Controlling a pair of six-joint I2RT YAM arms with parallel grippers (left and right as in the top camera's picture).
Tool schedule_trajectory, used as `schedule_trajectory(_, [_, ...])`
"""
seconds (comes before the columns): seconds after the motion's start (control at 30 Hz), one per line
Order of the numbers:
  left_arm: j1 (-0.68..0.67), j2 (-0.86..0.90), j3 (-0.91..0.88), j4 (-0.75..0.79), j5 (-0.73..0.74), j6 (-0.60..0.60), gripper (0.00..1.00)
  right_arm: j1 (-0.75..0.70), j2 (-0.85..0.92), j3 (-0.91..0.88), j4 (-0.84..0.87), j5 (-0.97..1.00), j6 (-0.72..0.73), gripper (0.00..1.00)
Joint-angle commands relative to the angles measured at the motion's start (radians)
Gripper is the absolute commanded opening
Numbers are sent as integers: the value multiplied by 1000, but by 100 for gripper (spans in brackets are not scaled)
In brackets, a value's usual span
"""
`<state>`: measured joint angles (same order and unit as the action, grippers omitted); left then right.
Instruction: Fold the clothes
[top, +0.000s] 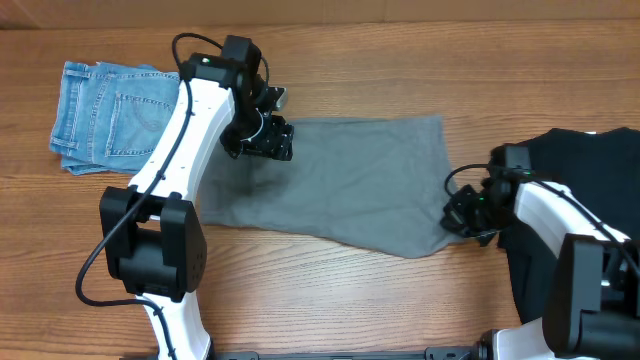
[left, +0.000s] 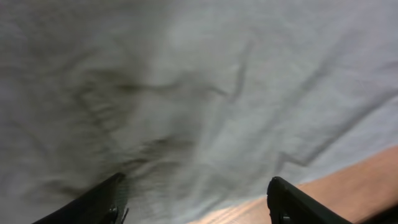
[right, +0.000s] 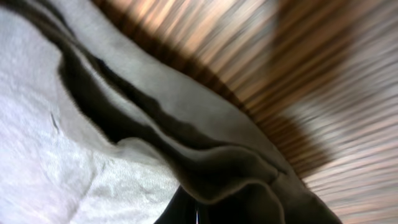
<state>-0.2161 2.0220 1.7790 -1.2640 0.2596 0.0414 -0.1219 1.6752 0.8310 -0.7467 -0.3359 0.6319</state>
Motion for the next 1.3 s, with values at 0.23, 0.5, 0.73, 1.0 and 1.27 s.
schedule_trajectory(0.23, [9, 5, -386, 379, -152, -84, 25, -37, 47, -43, 0, 226, -46, 4])
schedule_trajectory(0.5, [129, 5, -378, 361, -142, -116, 65, -37, 47, -21, -37, 230, -61, 4])
schedule_trajectory(0.73, [232, 4, -150, 100, 46, 8, 82, -37, -21, 84, -86, -11, -274, 4])
schedule_trajectory(1.0, [328, 5, -108, -48, 36, 19, 92, 51, -175, 180, -92, -268, -372, 16])
schedule_trajectory(1.27, [394, 5, -285, 59, 37, 19, 97, 278, -100, 136, 22, -79, -286, 22])
